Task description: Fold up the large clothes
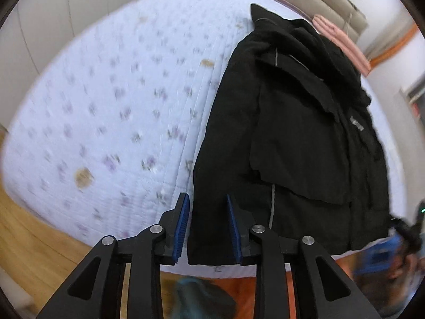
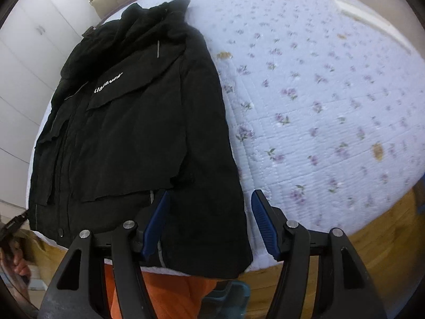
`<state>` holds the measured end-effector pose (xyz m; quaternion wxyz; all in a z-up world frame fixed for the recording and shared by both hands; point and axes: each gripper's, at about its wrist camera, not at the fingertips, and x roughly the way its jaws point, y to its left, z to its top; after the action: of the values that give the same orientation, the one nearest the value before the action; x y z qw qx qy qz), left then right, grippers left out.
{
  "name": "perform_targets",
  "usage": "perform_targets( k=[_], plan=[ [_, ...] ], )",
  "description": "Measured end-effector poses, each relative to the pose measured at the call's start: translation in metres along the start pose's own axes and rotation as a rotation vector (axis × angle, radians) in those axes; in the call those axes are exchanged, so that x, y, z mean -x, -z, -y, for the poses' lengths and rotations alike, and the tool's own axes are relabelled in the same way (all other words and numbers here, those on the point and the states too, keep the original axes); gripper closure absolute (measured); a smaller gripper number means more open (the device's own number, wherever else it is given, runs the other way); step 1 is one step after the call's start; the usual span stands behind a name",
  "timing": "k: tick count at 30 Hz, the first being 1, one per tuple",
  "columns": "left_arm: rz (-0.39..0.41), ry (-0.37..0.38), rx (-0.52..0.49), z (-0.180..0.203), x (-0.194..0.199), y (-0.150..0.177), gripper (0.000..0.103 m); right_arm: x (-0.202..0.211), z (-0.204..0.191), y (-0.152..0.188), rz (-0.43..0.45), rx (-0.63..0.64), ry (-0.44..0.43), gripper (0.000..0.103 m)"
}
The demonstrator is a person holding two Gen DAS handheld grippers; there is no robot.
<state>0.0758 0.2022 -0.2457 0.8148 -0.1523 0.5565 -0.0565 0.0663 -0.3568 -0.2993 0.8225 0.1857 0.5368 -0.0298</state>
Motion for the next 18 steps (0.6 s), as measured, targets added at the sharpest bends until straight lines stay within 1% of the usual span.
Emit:
perform_targets(
  k=[2, 4, 5, 6, 8, 11, 13, 14, 15, 16, 18],
  plan=[
    [-0.025, 0.052, 0.050, -0.012, -0.009, 0.002, 0.062, -0.005, -0.001, 0.000, -0.017, 0.005, -0.020, 0.036],
    [-0.054, 0.115, 0.056, -0.014, -0.014, 0.006, 0.058, -0.011, -0.002, 0.003, -0.031, 0.014, -0.022, 0.035],
    [-0.064, 0.122, 0.047, -0.013, -0.016, 0.007, 0.057, -0.012, -0.003, 0.004, -0.031, 0.022, -0.024, 0.035],
    [-0.062, 0.121, 0.035, -0.011, -0.016, 0.009, 0.055, -0.012, -0.003, 0.006, -0.032, 0.033, -0.025, 0.035],
    [-0.069, 0.124, 0.001, -0.004, -0.016, 0.011, 0.048, -0.011, -0.004, 0.006, -0.041, 0.038, -0.044, 0.034],
    [-0.087, 0.135, -0.040, 0.008, -0.018, 0.010, 0.047, -0.007, -0.005, 0.013, -0.057, 0.062, -0.064, 0.034],
    [-0.083, 0.095, -0.086, 0.018, -0.020, 0.011, 0.046, -0.006, -0.002, 0.014, -0.066, 0.064, -0.069, 0.035],
    [-0.083, 0.075, -0.103, 0.022, -0.021, 0.011, 0.046, -0.006, 0.001, 0.015, -0.062, 0.059, -0.056, 0.038],
    [-0.082, 0.069, -0.106, 0.024, -0.023, 0.011, 0.046, -0.005, 0.005, 0.016, -0.058, 0.050, -0.048, 0.039],
    [-0.082, 0.070, -0.103, 0.024, -0.023, 0.010, 0.046, -0.005, 0.008, 0.016, -0.055, 0.039, -0.060, 0.039],
    [-0.081, 0.080, -0.089, 0.022, -0.025, 0.009, 0.046, -0.006, 0.016, 0.016, -0.058, -0.004, -0.111, 0.038]
  ],
)
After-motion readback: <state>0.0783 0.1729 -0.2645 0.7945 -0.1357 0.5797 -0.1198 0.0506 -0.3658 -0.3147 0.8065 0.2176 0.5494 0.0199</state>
